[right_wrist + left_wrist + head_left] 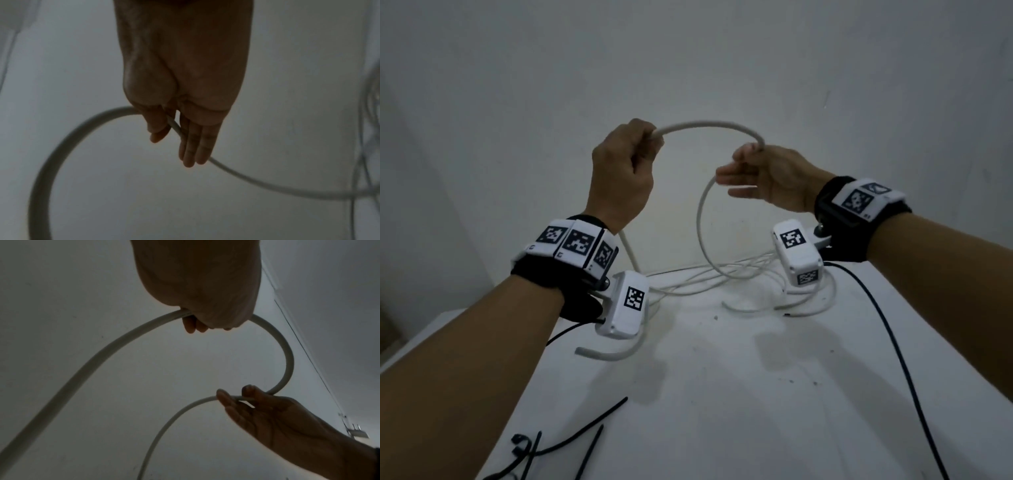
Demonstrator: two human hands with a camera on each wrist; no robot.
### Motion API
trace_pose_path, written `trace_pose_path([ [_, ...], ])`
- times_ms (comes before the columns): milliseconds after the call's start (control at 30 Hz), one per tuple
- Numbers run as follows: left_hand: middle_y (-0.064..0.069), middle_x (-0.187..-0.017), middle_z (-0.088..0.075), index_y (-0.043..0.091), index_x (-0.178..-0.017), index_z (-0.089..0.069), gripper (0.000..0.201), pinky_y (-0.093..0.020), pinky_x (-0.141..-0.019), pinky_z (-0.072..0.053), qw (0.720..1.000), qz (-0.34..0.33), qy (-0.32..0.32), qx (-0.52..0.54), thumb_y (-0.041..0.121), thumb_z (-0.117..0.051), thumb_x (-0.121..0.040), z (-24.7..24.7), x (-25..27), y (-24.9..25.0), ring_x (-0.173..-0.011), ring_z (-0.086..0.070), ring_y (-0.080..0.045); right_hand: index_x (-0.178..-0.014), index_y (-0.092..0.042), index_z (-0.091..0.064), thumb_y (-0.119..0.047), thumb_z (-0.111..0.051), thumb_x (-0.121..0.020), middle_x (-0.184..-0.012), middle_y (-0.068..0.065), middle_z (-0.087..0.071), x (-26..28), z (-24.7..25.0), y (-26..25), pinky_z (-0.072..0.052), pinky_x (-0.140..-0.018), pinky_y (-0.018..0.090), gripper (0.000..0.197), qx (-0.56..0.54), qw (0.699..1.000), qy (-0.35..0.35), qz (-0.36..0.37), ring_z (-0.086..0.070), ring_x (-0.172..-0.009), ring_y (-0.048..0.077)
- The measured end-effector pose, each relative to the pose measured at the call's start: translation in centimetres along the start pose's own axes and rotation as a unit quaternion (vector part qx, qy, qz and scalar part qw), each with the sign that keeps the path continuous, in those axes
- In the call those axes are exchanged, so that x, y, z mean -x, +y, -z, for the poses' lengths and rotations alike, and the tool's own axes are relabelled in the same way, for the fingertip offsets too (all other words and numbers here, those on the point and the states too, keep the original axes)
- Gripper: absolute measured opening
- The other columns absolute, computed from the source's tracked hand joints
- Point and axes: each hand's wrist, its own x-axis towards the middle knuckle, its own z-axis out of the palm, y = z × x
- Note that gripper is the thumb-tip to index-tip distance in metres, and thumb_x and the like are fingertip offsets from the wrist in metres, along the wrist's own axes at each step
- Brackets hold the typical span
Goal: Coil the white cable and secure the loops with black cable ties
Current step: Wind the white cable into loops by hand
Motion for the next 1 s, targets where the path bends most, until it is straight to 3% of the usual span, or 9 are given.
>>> trace_pose_path([
  [200, -0.001, -0.071, -0.051, -0.003, -0.092, -0.063, 0.024, -0.007, -0.059, -0.030, 1.000, -0.025, 0.008, 0.005, 0.017, -0.052, -0.097, 1.3, 0.0, 1.1, -0.062, -0.037, -0.006, -0.092, -0.013, -0.059, -0.018, -0.042, -0.099, -0.094, 0.011, -0.067, 0.5, -1.0, -0.6, -0.056, -0.075, 0.034, 0.019, -0.022, 0.999, 0.030, 0.024, -0.069, -0.092, 0.024],
  [300, -0.001, -0.068, -0.050, -0.002, -0.089, -0.062, 0.024, -0.007, -0.057, -0.030, 1.000, -0.010, 0.021, 0.008, 0.018, -0.052, -0.097, 1.9, -0.5, 1.3, -0.057, -0.038, -0.006, -0.101, -0.012, -0.056, -0.029, -0.050, -0.097, -0.093, 0.011, -0.064, 1.4, -1.2, -1.3, -0.056, -0.073, 0.033, 0.018, 0.121, 0.992, 0.036, 0.009, -0.067, -0.086, 0.026],
  [400, 0.000, -0.069, -0.051, -0.002, -0.087, -0.063, 0.024, -0.007, -0.058, -0.030, 1.000, -0.023, 0.003, 0.003, 0.017, -0.053, -0.096, 1.7, -1.0, 2.1, -0.060, -0.037, -0.006, -0.095, -0.013, -0.054, -0.037, -0.052, -0.095, -0.085, 0.007, -0.058, 2.2, -1.4, 0.0, -0.053, -0.061, 0.032, 0.024, 0.345, 0.935, 0.075, -0.044, -0.061, -0.073, 0.022],
  [500, 0.001, -0.069, -0.051, -0.002, -0.086, -0.064, 0.021, -0.006, -0.059, -0.030, 1.000, -0.027, -0.009, 0.002, 0.015, -0.055, -0.094, 1.2, -0.7, 2.8, -0.062, -0.038, -0.006, -0.091, -0.011, -0.059, -0.046, -0.049, -0.093, -0.080, 0.003, -0.054, 2.2, -1.5, 0.6, -0.053, -0.064, 0.036, 0.036, 0.449, 0.879, 0.154, -0.048, -0.056, -0.076, 0.022],
  [600, 0.001, -0.068, -0.050, -0.002, -0.086, -0.064, 0.020, -0.006, -0.058, -0.029, 1.000, -0.017, -0.001, 0.008, 0.015, -0.055, -0.094, 0.9, -0.3, 3.0, -0.062, -0.039, -0.006, -0.093, -0.011, -0.066, -0.042, -0.040, -0.097, -0.091, 0.005, -0.052, 2.3, -1.0, 0.2, -0.041, -0.070, 0.033, 0.040, 0.414, 0.898, 0.147, -0.033, -0.047, -0.082, 0.022],
  [733, 0.002, -0.070, -0.053, -0.001, -0.088, -0.065, 0.023, -0.007, -0.059, -0.030, 0.998, 0.000, 0.059, 0.019, 0.019, -0.055, -0.095, 1.1, -0.9, 2.8, -0.059, -0.040, -0.004, -0.102, -0.006, -0.065, -0.032, -0.054, -0.095, -0.095, 0.008, -0.057, 2.1, -0.3, 1.0, -0.042, -0.063, 0.024, 0.029, 0.448, 0.893, 0.053, -0.010, -0.052, -0.080, 0.017],
  [833, 0.002, -0.070, -0.053, -0.001, -0.088, -0.065, 0.024, -0.006, -0.058, -0.030, 0.997, 0.004, 0.072, 0.018, 0.020, -0.056, -0.095, 0.5, -1.2, 3.0, -0.057, -0.043, 0.001, -0.094, -0.013, -0.058, -0.036, -0.057, -0.092, -0.084, 0.006, -0.057, 1.4, -0.3, 2.0, -0.050, -0.060, 0.028, 0.023, 0.423, 0.903, 0.071, -0.027, -0.057, -0.075, 0.018],
  [933, 0.002, -0.069, -0.054, 0.000, -0.088, -0.065, 0.024, -0.009, -0.057, -0.032, 0.997, 0.012, 0.069, 0.025, 0.021, -0.056, -0.094, -0.2, -1.2, 3.2, -0.058, -0.041, -0.006, -0.089, -0.013, -0.055, -0.044, -0.050, -0.094, -0.079, 0.003, -0.053, 0.7, -0.6, 2.4, -0.051, -0.063, 0.032, 0.032, 0.404, 0.908, 0.098, -0.047, -0.057, -0.073, 0.020],
  [1000, 0.007, -0.065, -0.050, 0.001, -0.088, -0.064, 0.023, -0.008, -0.055, -0.031, 0.997, 0.037, 0.060, 0.028, 0.022, -0.056, -0.094, -0.2, -0.9, 3.0, -0.055, -0.041, -0.004, -0.080, -0.011, -0.056, -0.048, -0.038, -0.098, -0.081, 0.006, -0.056, -0.1, -1.1, 1.9, -0.052, -0.066, 0.034, 0.045, 0.275, 0.951, 0.137, -0.041, -0.058, -0.079, 0.024],
])
